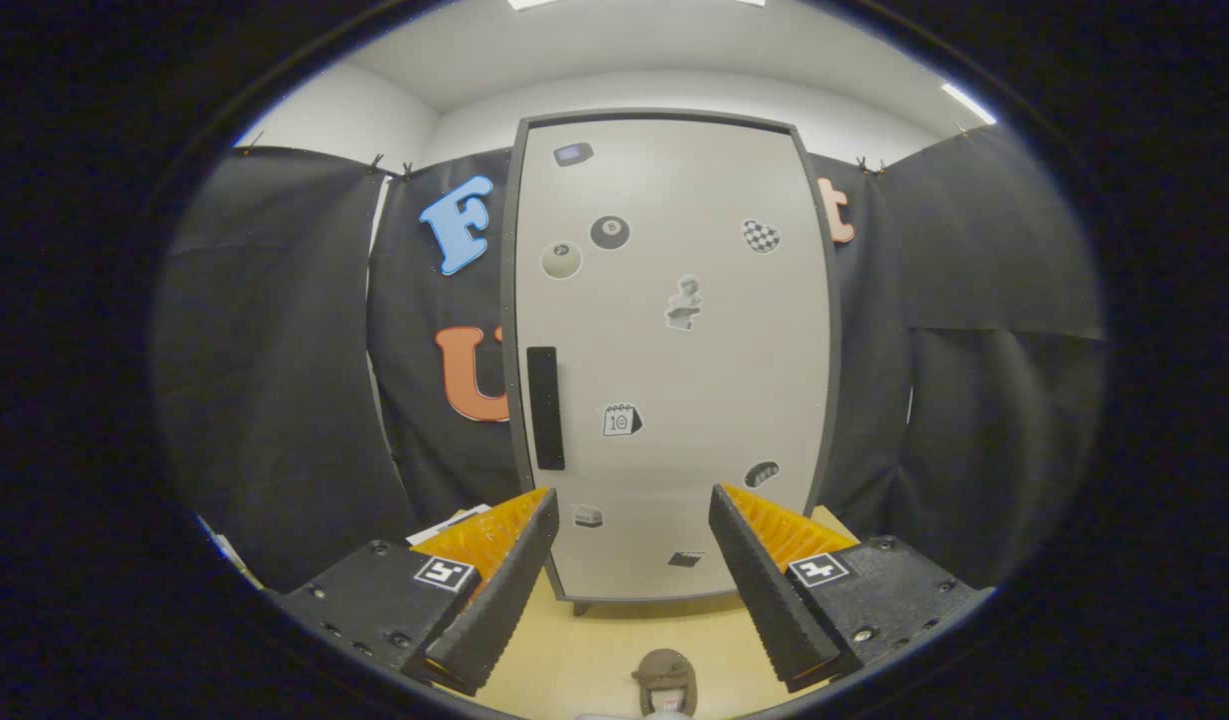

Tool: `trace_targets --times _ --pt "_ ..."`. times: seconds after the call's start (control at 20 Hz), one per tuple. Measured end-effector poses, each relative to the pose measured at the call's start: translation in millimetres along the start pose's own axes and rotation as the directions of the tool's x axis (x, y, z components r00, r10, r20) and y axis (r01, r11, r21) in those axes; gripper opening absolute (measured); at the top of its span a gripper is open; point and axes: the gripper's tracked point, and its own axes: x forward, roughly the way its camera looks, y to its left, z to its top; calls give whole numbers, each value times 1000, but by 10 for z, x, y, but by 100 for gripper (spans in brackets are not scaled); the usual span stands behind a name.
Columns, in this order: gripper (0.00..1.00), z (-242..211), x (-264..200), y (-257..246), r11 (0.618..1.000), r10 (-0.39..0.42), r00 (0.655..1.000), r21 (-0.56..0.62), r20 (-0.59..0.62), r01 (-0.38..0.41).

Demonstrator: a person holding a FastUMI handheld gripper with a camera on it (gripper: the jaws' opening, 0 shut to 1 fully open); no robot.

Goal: Open the shoe cabinet door, grab the shoes and put them into the shoe cabinet, then close the shoe cabinet door.

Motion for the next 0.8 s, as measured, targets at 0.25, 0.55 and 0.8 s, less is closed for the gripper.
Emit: trace_targets --times 0.25,0.55,0.8 --pt "99 34 767 367 998 67 998 -14 -7 -67" --pt "92 194 1426 642 994 108 994 6 -14 -108" --pt "70 163 1631 681 995 94 995 42 -43 -92"
